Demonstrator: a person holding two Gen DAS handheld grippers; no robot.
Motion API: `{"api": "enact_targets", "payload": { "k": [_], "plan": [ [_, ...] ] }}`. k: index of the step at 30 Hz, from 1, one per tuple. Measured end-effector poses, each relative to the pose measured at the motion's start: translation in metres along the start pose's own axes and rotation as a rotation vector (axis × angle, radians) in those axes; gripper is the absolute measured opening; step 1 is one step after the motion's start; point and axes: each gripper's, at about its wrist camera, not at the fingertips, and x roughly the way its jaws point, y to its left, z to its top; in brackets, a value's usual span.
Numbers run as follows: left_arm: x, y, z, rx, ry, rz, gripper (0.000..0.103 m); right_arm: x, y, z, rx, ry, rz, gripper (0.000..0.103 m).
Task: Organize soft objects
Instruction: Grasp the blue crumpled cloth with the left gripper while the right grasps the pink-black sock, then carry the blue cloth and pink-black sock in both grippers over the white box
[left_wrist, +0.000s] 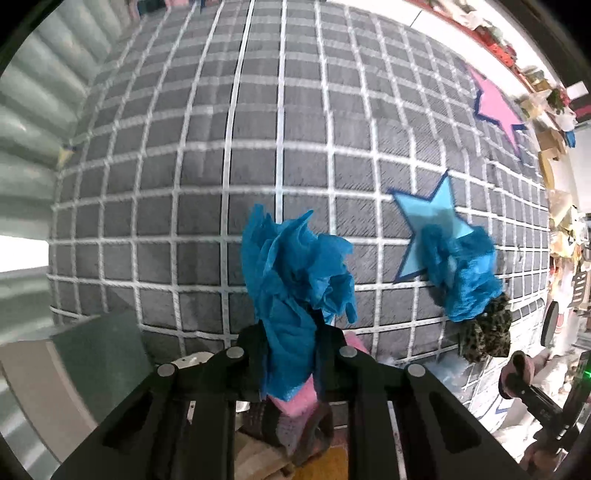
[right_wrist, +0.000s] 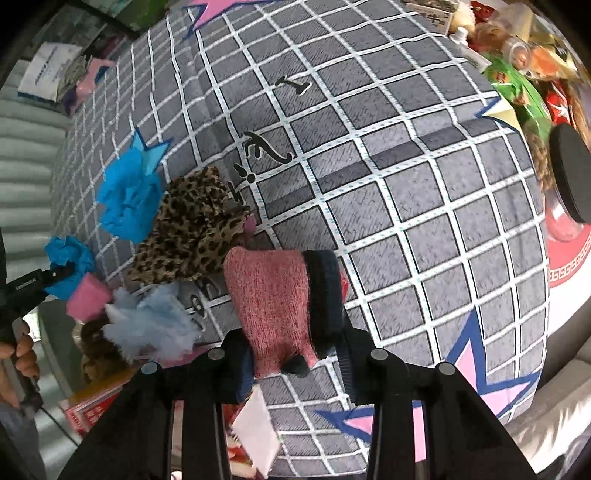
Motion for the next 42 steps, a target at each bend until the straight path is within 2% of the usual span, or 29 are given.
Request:
{"api": "enact_targets", "payload": {
  "k": [6, 11, 16, 17, 27, 34, 38, 42],
  "plan": [
    [-0.044, -0.026, -0.004, 0.049, -0.084, -0.018, 0.019, -0.031, -0.004, -0.004, 0.01, -0.032, 0.041, 0.039],
    [-0.07, -0.06, -0.038, 0.104, -0.127, -0.05, 0.019, -0.032, 0.0, -0.008, 0.005, -0.053, 0.068, 0.039],
    [-0.085, -0.094, -0.068, 0.151, -0.13, -0.076, 0.019, -0.046, -0.006, -0.014, -0.013, -0.064, 0.085, 0.039],
    [-0.092, -0.088, -0.081, 0.156, -0.13, -0.08, 0.019, -0.048, -0.006, -0.015, -0.016, -0.066, 0.089, 0.039],
    [-0.108, -0.141, -0.158, 0.21, -0.13, -0.066, 0.019, -0.063, -0.004, -0.041, -0.15, -0.041, 0.093, 0.039],
    [-0.112, -0.151, -0.204, 0.169, -0.137, -0.062, 0.019, -0.053, 0.004, -0.069, -0.299, 0.028, 0.108, 0.039],
    [-0.113, -0.145, -0.226, 0.132, -0.133, -0.069, 0.019, -0.047, 0.009, -0.082, -0.356, 0.057, 0.102, 0.039],
    [-0.118, -0.135, -0.241, 0.145, -0.148, -0.06, 0.019, -0.046, 0.019, -0.103, -0.395, 0.069, 0.1, 0.039]
  ]
}}
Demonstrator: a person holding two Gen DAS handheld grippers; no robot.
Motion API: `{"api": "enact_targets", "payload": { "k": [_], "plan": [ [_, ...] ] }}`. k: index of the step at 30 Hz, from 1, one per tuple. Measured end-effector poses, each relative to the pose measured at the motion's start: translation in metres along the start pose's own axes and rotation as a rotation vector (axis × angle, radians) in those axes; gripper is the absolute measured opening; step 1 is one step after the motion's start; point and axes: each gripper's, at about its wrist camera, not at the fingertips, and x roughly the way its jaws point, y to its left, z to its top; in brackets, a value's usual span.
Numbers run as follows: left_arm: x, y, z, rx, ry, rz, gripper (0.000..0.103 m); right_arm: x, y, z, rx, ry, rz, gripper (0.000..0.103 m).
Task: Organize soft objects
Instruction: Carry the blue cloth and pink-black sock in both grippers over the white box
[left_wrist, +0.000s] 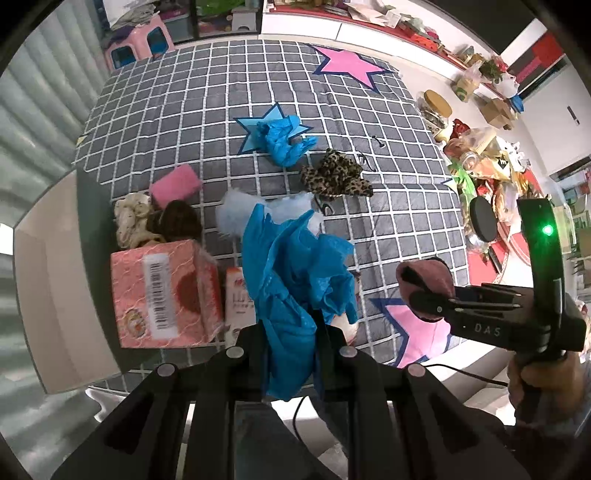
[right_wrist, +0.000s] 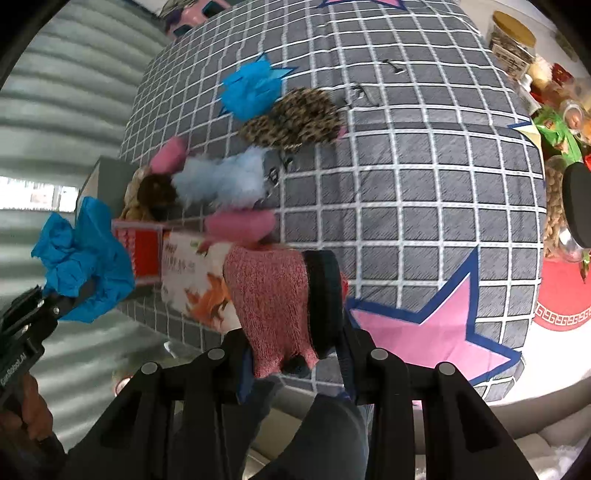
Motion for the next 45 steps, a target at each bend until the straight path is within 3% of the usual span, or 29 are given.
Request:
{"api": "enact_targets", "payload": {
  "k": [11, 19, 33, 39, 45],
  "plan": [
    [-0.023, 0.049, -0.046, 0.075, -0.025, -0.036, 0.019, 0.03, 0.069, -0.055, 0.003, 0.023, -0.018, 0.039],
    [-0.043, 0.1, -0.073, 0.044, -0.068, -0.026, 0.019, 0.044, 0.134, -0.074, -0.054, 0.011, -0.02, 0.039],
    [-0.064, 0.243, -0.111, -0.275, -0.128, 0.095, 0.019, 0.062, 0.257, -0.06, -0.307, -0.015, 0.001, 0.039],
    [-0.056, 0.278, -0.124, -0.372, -0.12, 0.125, 0.019, 0.068, 0.308, -0.051, -0.41, -0.009, 0.008, 0.039],
    [-0.043, 0.295, -0.128, -0.432, -0.1, 0.156, 0.019, 0.074, 0.341, -0.038, -0.433, -0.021, -0.003, 0.039]
  ]
}}
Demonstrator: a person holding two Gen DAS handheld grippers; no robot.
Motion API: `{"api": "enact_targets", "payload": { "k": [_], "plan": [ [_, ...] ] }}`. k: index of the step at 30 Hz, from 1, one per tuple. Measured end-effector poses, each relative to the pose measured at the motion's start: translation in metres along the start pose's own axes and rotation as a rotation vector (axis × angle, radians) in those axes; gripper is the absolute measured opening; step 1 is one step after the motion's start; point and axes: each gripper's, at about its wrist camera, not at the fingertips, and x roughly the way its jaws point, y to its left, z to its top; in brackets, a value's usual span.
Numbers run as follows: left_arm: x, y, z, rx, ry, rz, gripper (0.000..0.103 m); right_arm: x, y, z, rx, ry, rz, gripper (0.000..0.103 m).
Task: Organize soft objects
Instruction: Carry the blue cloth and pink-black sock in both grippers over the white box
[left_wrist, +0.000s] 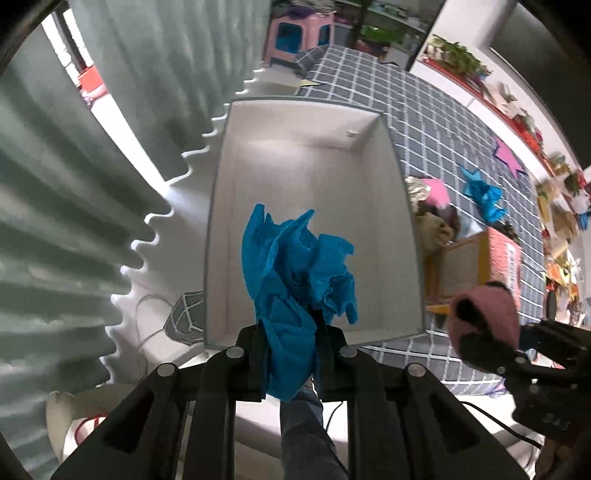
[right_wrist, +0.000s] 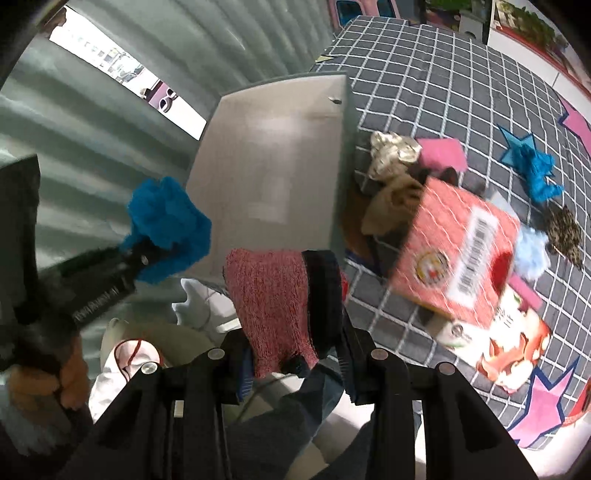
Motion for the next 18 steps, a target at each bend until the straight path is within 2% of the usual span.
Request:
{"api": "enact_targets", "payload": {
  "k": [5, 18],
  "plan": [
    [0.013, 0.005, 0.003, -0.03, 0.014, 0.017, 0.019, 0.01, 0.015, 0.017, -0.021, 0.007, -0.016, 0.039],
    [0.057, 0.009, 0.012, -0.016, 0.068, 0.088, 0.019, 0.061, 0.03, 0.047, -0.023, 0.074, -0.029, 0.039]
  ]
}}
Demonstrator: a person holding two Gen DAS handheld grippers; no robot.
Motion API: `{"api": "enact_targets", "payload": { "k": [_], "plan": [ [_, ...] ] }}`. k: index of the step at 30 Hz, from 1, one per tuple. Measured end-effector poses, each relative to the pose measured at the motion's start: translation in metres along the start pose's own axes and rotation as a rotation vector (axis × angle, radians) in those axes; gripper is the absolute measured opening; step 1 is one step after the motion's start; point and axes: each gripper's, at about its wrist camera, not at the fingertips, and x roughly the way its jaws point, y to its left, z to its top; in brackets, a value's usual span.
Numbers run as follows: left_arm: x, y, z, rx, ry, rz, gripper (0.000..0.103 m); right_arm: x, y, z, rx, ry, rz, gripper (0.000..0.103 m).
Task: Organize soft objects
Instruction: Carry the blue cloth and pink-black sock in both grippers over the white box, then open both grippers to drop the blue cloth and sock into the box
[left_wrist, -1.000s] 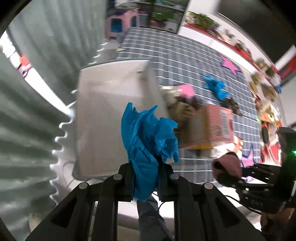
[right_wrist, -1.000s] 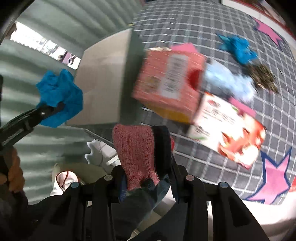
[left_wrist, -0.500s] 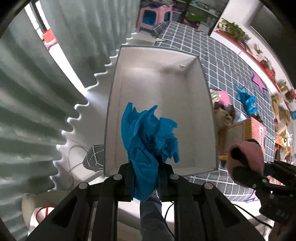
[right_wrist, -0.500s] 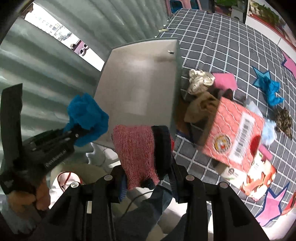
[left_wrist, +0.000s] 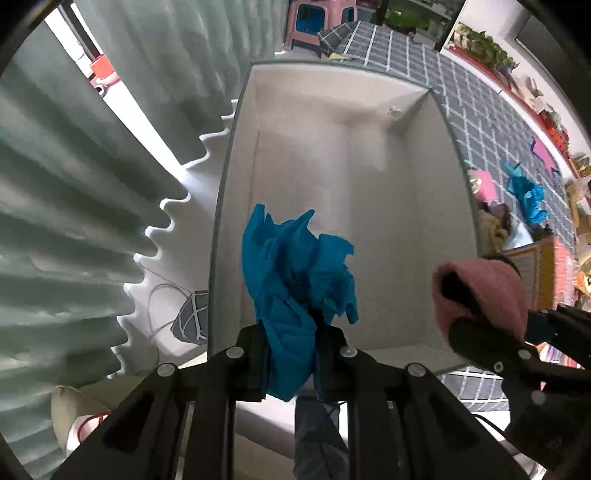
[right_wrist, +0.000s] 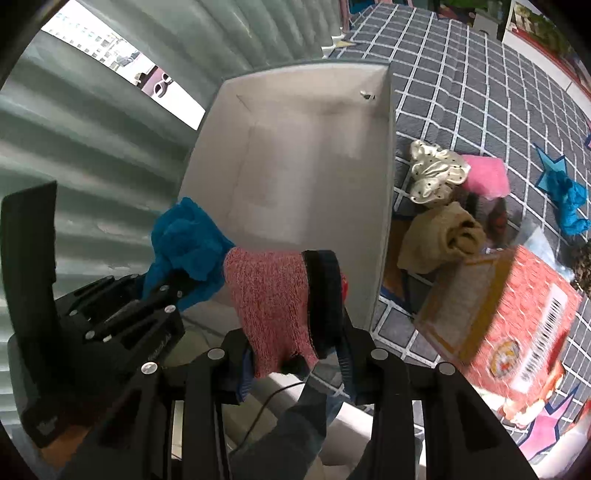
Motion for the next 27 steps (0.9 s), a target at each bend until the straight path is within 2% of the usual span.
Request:
{"api": "enact_targets", "payload": {
  "k": [6, 11, 16, 27],
  "plan": [
    [0.022, -0.001, -0.001, 0.007, 0.068, -0.01, 0.019, 0.028, -0.003, 0.004, 0.022, 0.058, 0.004, 0.039],
    [0.028, -0.005, -0.008, 0.057, 0.09, -0.005, 0.019, 0.044, -0.002, -0.01, 0.023, 0.119, 0.004, 0.039],
    [0.032, 0.0, -0.011, 0.064, 0.107, 0.006, 0.019, 0.049, -0.006, -0.022, 0.062, 0.162, 0.056, 0.039],
    [0.02, 0.003, -0.014, 0.037, 0.079, -0.008, 0.02, 0.036, -0.004, -0.018, 0.049, 0.113, 0.042, 0.039]
  ]
}}
